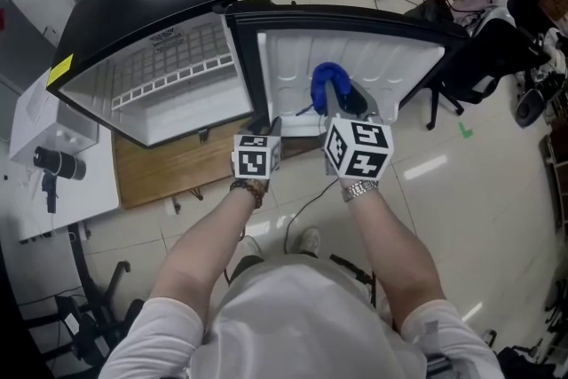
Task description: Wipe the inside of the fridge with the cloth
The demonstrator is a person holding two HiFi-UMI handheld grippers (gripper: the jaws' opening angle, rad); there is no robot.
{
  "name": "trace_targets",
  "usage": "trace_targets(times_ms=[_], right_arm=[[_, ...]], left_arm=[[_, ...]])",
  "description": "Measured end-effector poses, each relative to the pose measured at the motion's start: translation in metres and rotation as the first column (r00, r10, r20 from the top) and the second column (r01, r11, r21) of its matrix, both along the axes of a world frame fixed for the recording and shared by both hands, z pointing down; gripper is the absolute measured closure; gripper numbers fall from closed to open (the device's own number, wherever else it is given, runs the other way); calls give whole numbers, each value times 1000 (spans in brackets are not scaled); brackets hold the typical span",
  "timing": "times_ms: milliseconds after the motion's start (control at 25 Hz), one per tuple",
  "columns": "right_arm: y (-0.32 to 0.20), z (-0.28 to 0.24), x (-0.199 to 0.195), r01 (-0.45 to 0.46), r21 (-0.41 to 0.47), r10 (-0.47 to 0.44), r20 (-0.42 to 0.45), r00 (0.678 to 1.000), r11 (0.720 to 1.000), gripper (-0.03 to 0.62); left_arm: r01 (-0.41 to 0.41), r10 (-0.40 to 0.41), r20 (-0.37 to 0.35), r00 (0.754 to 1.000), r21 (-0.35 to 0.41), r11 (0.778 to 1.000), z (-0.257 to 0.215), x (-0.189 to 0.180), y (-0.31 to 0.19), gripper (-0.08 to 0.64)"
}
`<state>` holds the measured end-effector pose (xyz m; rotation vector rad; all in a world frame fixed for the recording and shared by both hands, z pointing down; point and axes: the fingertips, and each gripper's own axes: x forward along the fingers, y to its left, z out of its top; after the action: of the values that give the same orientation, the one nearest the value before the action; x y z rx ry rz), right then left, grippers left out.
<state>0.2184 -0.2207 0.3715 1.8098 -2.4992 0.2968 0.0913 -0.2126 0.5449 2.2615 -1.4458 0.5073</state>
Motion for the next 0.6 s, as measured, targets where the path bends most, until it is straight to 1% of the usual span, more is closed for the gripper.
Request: trace_targets(times_ms=[280, 600], right_arm=[[0, 10, 53, -81, -15, 81, -22, 996, 997, 499], [1, 11, 103, -147, -15, 147, -33, 989, 989, 499]], left_arm=[[19, -19, 12, 1000, 0, 1000, 1, -2, 0, 457], [37, -37, 16, 999, 14, 999, -3, -2, 0, 459]])
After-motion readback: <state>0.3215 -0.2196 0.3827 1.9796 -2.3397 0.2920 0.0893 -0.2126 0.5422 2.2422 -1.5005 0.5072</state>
